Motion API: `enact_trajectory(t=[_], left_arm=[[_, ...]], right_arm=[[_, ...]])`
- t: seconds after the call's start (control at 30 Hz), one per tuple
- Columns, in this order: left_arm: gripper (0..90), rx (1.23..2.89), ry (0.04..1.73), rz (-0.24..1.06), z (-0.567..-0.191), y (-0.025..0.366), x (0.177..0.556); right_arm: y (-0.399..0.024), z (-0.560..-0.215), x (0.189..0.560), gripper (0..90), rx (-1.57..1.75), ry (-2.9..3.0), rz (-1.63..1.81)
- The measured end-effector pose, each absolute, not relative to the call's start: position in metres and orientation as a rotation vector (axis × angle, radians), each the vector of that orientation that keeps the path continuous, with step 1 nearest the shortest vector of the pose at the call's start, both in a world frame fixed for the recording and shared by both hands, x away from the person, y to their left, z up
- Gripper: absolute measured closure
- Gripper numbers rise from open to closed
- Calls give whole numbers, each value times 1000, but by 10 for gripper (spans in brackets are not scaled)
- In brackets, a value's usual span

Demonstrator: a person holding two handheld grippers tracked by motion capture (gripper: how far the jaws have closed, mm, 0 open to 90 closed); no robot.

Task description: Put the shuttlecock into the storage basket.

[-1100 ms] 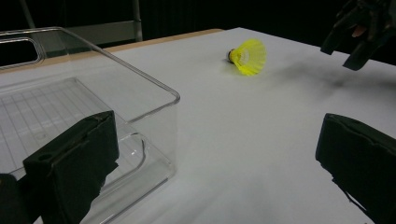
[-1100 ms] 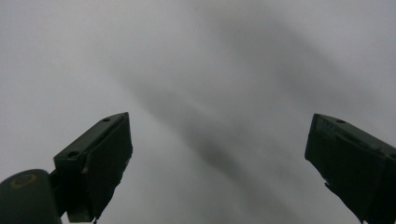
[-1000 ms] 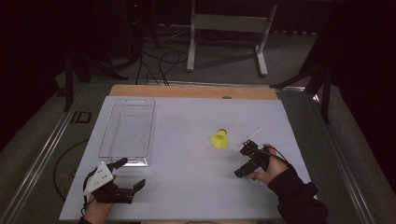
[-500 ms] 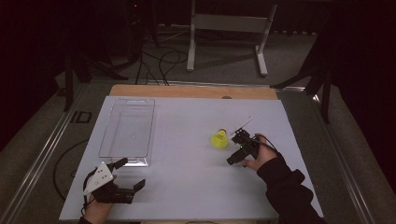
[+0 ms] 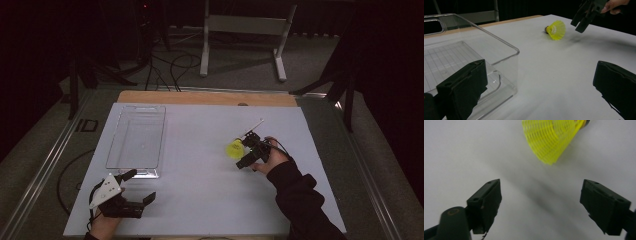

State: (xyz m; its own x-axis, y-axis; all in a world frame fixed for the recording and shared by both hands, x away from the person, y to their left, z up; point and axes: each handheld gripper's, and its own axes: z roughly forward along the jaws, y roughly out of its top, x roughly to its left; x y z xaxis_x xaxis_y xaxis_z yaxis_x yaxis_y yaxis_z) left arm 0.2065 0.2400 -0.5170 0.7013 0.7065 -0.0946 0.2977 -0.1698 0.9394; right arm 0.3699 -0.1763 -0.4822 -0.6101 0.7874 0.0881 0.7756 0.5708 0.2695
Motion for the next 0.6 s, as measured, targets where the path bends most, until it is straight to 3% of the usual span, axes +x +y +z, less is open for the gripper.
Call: enact_trajectory(t=[0.33, 0.6], left_arm=[[2, 1758, 801, 438, -517, 240, 207], [2, 1761, 798, 434, -518, 239, 207]], right_arm=[[-166, -484, 390, 174, 1435, 2690, 392], [-164, -492, 403, 233, 1492, 2641, 376]])
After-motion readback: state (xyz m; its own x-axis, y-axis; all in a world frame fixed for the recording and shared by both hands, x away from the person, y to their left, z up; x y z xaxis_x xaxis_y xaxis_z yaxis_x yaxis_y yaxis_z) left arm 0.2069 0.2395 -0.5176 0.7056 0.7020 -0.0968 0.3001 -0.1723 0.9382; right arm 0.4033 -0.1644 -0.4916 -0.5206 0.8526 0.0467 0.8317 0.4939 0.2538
